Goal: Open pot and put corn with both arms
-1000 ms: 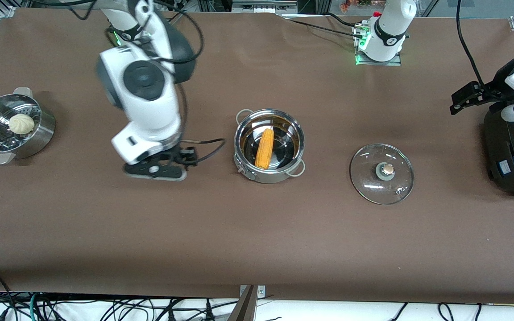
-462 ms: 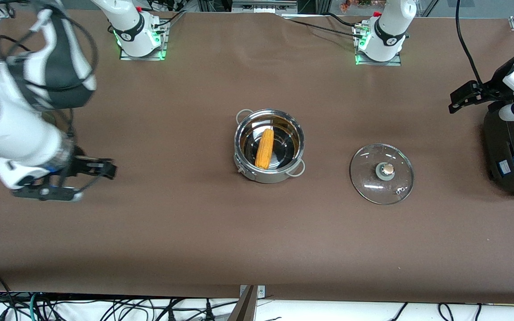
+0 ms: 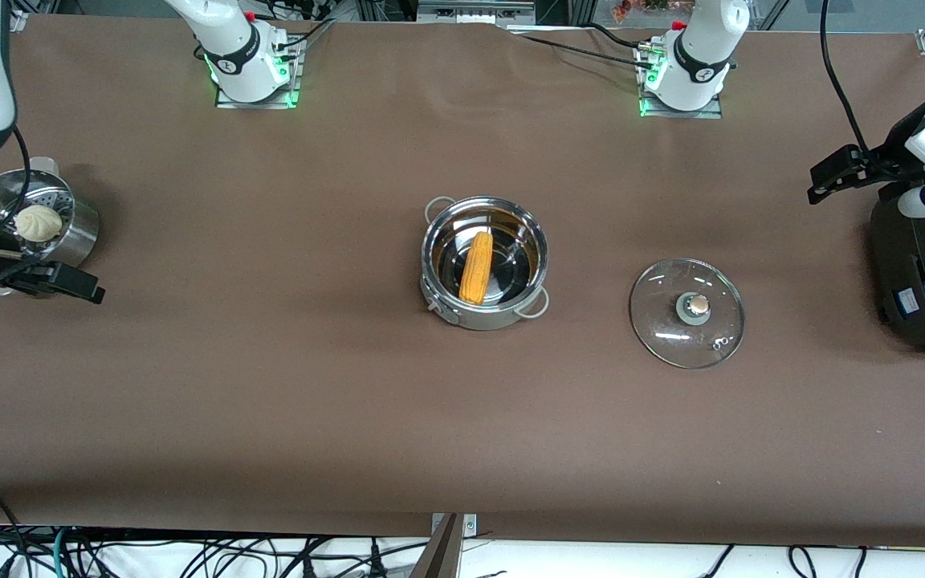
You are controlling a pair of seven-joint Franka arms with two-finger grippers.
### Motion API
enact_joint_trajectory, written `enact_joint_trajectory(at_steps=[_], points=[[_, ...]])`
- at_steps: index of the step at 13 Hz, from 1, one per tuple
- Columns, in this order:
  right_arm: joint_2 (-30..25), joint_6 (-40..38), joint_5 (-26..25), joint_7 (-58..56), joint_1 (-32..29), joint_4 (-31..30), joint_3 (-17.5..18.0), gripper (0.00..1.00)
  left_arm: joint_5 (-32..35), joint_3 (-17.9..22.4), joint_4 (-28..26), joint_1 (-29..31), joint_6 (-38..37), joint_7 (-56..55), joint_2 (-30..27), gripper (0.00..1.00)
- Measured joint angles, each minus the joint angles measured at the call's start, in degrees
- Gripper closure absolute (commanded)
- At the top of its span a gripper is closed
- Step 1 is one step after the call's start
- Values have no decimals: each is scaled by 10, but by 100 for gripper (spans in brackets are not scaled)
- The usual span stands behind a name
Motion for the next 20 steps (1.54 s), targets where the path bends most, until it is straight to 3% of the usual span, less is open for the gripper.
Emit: enact_joint_trajectory(at_steps=[6, 10, 20], points=[[-59, -26, 28, -1, 0, -55, -53, 0, 0, 0, 0, 0, 0, 0, 0, 0], [-96, -73, 17, -7, 7, -63, -53, 0, 0, 0, 1, 0, 0, 0, 0, 0], [-108, -103, -3, -49, 33, -67, -65, 0, 0, 0, 1, 0, -1, 0, 0, 0]])
